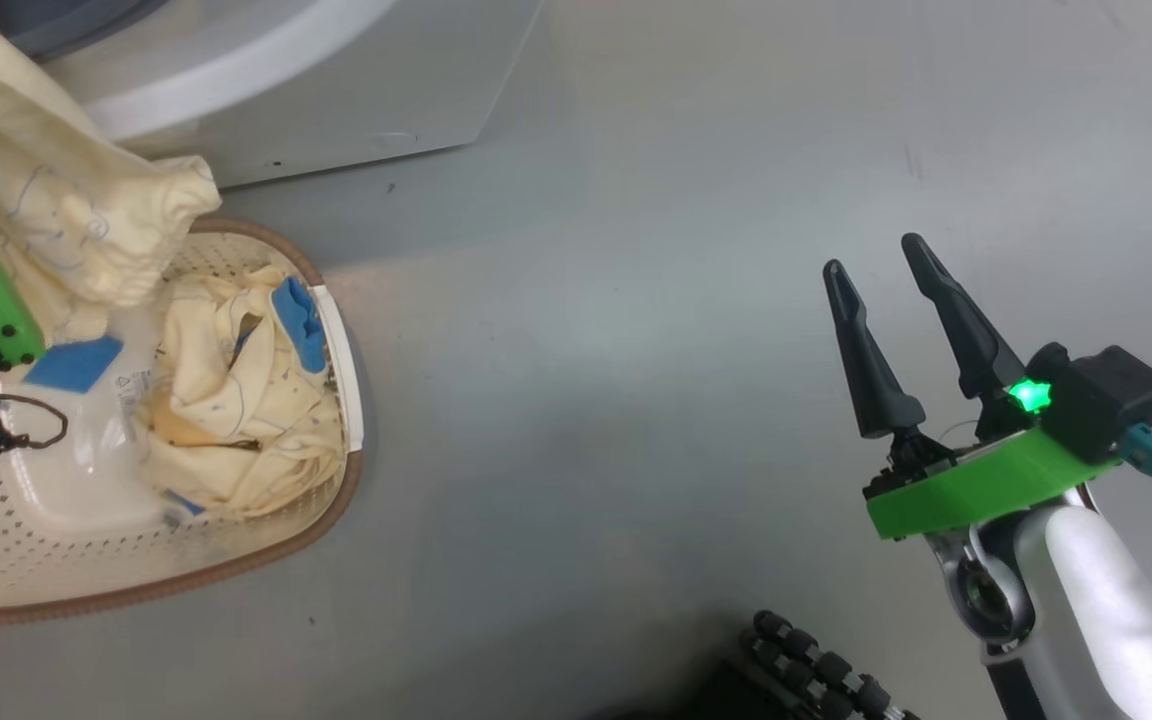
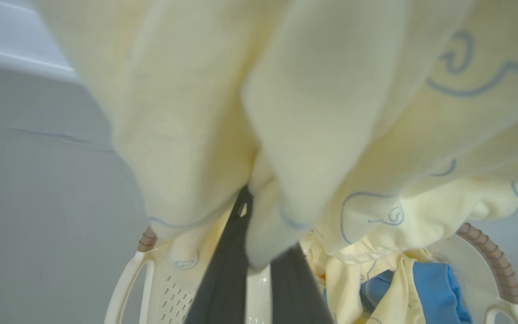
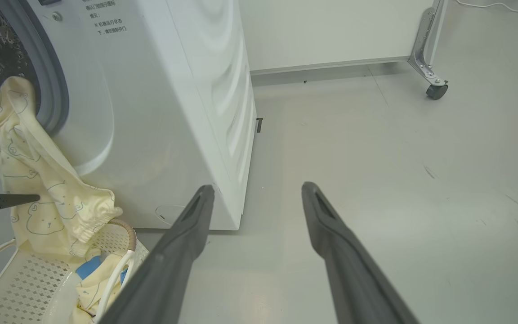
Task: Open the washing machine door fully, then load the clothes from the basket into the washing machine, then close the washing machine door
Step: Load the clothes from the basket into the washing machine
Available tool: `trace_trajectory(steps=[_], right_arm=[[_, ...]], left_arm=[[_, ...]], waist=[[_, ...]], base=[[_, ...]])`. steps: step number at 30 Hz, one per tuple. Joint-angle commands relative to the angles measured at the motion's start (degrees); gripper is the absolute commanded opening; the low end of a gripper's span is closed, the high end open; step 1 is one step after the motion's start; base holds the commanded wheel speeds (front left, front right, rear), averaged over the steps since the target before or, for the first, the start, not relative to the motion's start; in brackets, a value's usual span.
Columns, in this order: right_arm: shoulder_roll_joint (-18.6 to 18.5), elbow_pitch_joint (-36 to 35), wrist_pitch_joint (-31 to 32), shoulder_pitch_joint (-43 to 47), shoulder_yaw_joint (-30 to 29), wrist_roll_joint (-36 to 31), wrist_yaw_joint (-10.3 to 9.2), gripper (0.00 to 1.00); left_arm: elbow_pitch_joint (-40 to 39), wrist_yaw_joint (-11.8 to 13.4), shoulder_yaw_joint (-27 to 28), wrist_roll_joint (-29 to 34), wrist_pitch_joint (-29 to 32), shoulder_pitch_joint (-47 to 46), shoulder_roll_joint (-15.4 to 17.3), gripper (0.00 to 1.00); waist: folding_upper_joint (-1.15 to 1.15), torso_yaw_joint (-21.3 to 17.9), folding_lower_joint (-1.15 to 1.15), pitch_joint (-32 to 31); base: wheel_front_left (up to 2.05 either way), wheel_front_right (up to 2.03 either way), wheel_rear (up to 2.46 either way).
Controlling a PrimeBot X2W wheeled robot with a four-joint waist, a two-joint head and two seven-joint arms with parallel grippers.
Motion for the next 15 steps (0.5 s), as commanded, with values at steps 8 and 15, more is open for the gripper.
trace_trajectory(steps=[8,15], right_arm=[[-0.96,-1.25,-0.76,-0.28,-0.07,-0.18,0.01,1.0],[-0.92,-1.55,-0.48,0.36,-1.0,-0.45,0.01,1.0]], left_arm=[[-0.46,-2.92,-0.43,-0.61,4.18,-2.58,1.27,0.0],[-3.63,-6.7,-2.04,-1.14,9.75,-4.69,0.89,0.0]], waist=[[0.0,2.12,-0.01,-0.89],[0.0,4.22,-0.01,-2.02]], base=[[0.0,0.0,0.0],[0.0,0.0,0.0]])
